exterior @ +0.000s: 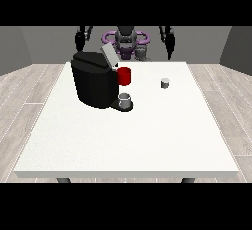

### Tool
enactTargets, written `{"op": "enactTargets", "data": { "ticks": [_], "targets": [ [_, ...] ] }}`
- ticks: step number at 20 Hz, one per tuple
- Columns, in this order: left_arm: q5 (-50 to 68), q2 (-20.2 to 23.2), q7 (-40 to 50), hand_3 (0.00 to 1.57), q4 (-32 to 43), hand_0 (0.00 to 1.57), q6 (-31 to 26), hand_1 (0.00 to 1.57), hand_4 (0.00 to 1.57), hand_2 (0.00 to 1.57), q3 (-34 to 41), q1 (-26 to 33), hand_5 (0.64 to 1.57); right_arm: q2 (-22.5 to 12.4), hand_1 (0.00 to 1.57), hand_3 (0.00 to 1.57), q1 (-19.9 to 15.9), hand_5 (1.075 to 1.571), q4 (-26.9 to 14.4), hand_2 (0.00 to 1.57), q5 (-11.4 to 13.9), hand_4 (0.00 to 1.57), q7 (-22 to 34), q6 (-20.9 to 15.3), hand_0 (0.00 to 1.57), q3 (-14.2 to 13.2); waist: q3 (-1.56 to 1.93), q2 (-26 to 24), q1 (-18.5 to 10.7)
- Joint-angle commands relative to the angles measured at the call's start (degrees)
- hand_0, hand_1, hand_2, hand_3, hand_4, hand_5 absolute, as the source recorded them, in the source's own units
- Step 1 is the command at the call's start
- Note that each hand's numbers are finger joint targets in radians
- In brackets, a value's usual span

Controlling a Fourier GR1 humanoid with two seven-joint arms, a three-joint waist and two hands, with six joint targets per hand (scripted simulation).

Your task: Insert the coffee pod into the coffee machine and close the lid

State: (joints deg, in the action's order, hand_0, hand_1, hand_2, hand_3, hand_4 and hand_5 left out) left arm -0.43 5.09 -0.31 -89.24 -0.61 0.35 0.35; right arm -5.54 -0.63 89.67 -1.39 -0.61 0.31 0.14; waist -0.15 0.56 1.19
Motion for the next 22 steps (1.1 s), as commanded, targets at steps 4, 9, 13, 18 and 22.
{"op": "enactTargets", "data": {
  "ticks": [4,9,13,18,22],
  "targets": [
    [3.4,1.1,-6.9,0.0,1.1,0.0,-4.8,0.0,0.27,0.0,2.2,-0.1,1.571,-1.2,0.0,0.0,3.0,1.571,-1.3,0.0,-1.3,0.13,-0.5,2.5,0.0,-1.8,0.15,-1.9,-0.4],
    [0.5,4.7,-12.6,0.0,1.2,0.0,-7.5,0.0,0.26,0.0,1.8,2.3,1.571,3.7,0.0,0.0,2.3,1.571,-0.9,0.0,0.6,0.09,-5.1,-6.4,0.0,-4.4,0.16,-2.8,-0.6],
    [-3.2,7.4,-7.6,0.0,1.0,0.0,-5.8,0.0,0.0,0.0,2.5,-1.1,1.571,4.3,0.0,0.0,2.9,1.571,-0.1,0.0,-0.1,0.22,-5.1,-5.3,0.0,-3.2,0.16,-3.2,0.9],
    [0.7,14.6,-3.3,0.0,9.4,0.0,-10.6,0.0,0.0,0.0,9.9,-9.8,1.571,4.5,0.0,0.0,0.7,1.571,1.3,0.0,1.5,0.18,-4.1,-5.2,0.0,-0.8,0.13,1.5,4.5],
    [-1.0,12.0,-4.5,0.0,14.6,0.0,-11.6,0.0,0.0,0.0,7.3,-10.6,1.571,5.5,0.0,0.0,-0.7,1.571,-0.2,0.0,0.2,0.19,-4.8,-6.9,0.0,-1.7,0.15,1.4,3.1]
  ]
}}
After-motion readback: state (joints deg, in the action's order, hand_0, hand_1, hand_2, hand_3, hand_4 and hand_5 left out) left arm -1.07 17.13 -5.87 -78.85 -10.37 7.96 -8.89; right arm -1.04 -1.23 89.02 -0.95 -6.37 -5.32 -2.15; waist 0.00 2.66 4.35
